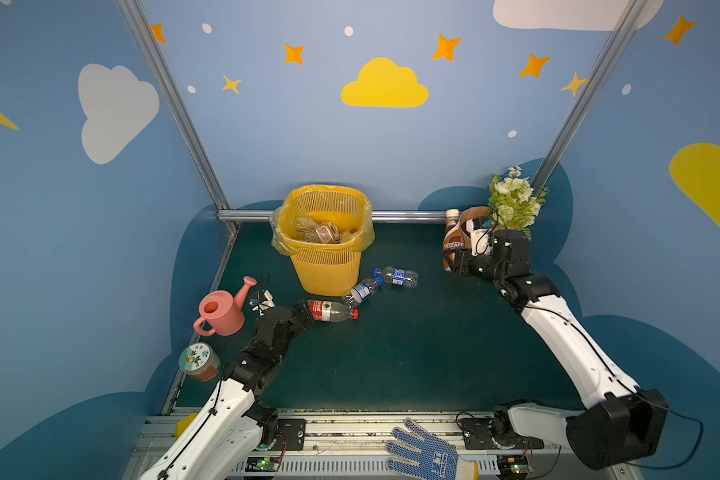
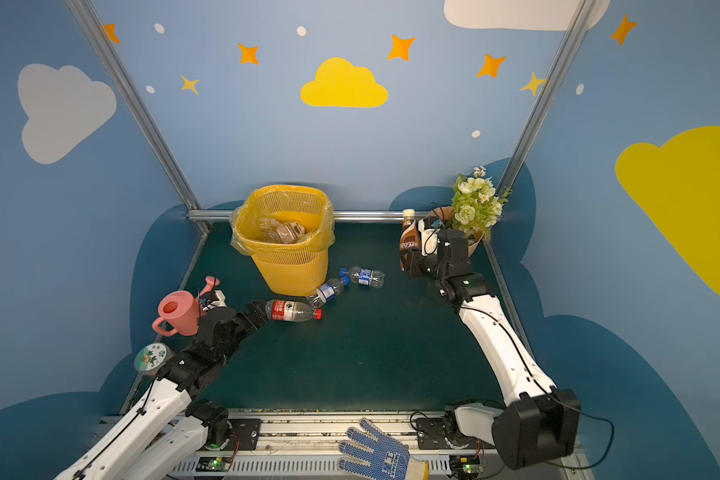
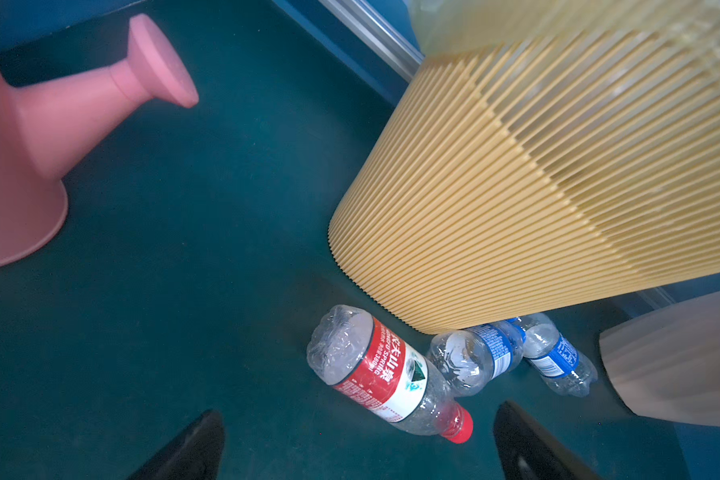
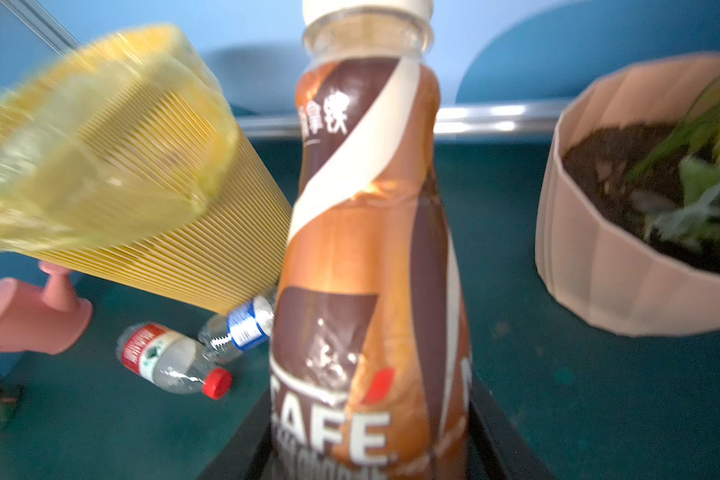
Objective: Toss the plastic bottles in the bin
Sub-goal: 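Lift the Nescafe bottle over the bin and open the right gripper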
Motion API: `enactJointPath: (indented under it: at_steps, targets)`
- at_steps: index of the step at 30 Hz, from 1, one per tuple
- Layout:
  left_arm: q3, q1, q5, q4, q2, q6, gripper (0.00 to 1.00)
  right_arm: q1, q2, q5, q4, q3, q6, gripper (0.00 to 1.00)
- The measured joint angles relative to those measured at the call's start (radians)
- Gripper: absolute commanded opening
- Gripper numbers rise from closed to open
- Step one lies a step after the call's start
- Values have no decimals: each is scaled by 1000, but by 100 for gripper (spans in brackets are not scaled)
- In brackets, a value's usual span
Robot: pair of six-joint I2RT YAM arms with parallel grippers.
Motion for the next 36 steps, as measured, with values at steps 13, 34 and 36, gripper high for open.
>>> enactJointPath:
  at_steps: [13, 34, 36]
  targets:
    - [-19, 11, 23, -5, 5, -29, 100, 74, 6, -198, 399, 148, 275, 45]
    - [-19, 4, 50, -125, -61, -202, 100, 365, 682, -177, -161, 985, 77, 96]
    - [-19, -10, 40, -137, -85, -247, 100, 348, 567, -146, -136, 898, 65, 95]
